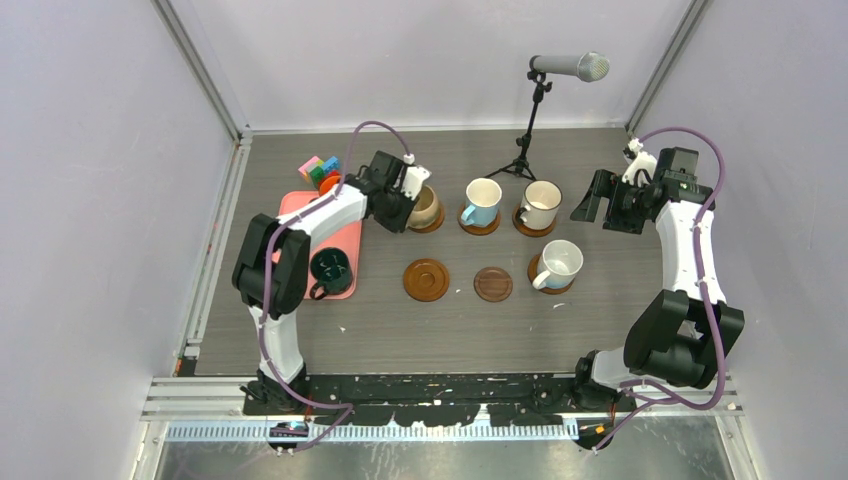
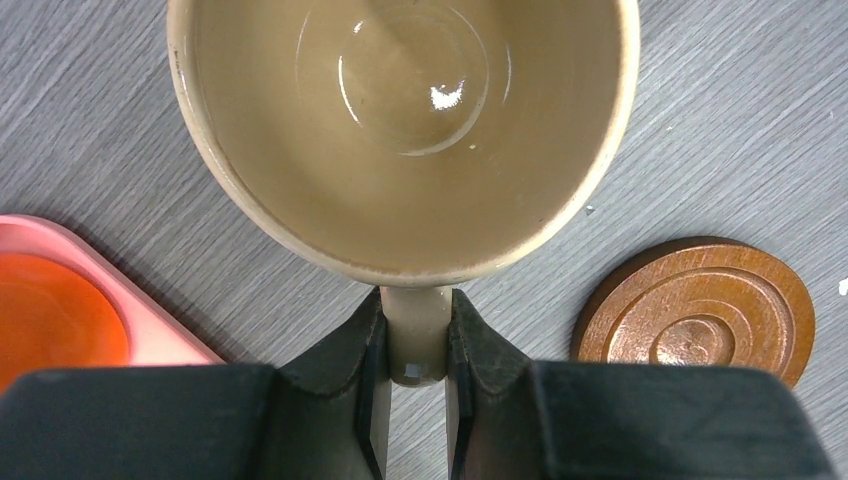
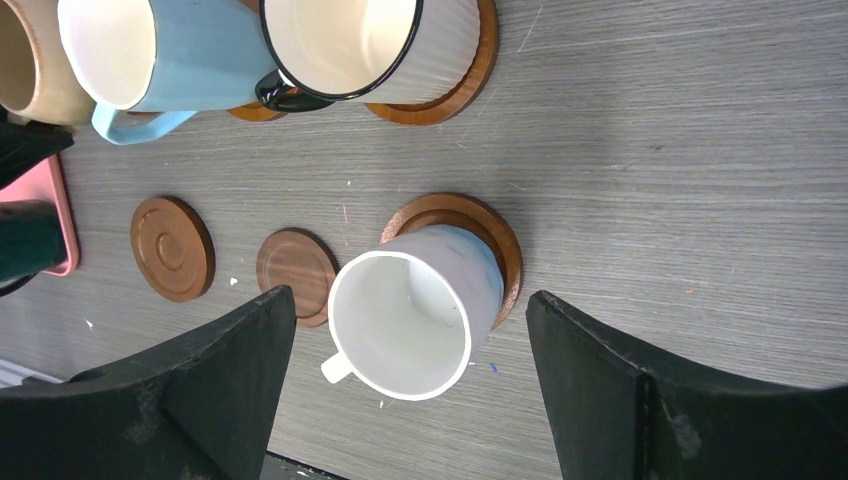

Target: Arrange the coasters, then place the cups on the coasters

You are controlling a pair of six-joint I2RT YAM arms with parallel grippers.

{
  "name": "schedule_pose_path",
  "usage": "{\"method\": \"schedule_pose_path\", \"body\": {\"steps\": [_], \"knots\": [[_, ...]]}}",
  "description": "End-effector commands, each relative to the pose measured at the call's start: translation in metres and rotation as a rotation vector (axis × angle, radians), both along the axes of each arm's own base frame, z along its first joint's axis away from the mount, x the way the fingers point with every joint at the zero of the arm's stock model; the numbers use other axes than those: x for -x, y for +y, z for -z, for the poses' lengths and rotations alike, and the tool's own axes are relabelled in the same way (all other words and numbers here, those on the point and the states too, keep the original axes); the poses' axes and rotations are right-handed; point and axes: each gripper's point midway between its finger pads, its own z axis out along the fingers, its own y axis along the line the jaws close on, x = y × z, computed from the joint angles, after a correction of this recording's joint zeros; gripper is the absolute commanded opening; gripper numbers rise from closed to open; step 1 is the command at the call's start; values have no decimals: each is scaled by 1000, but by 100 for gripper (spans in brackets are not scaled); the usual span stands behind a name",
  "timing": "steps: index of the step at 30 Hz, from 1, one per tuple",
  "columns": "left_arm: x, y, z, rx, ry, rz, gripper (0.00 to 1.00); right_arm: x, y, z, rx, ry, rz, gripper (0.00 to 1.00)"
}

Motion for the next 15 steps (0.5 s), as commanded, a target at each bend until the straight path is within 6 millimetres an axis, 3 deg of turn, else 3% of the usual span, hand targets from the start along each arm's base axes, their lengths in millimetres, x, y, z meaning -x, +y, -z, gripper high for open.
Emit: {"method": "schedule_pose_path", "body": {"steps": [1, 13, 15], "knots": [[2, -6, 5, 23, 51, -4, 0, -1, 0, -18, 18, -65, -9, 90], [-3, -10, 8, 21, 67, -8, 0, 1, 0, -17, 22, -59, -12, 89], [0, -8, 6, 17, 77, -5, 5, 1, -1, -17, 24, -60, -11, 90]]}}
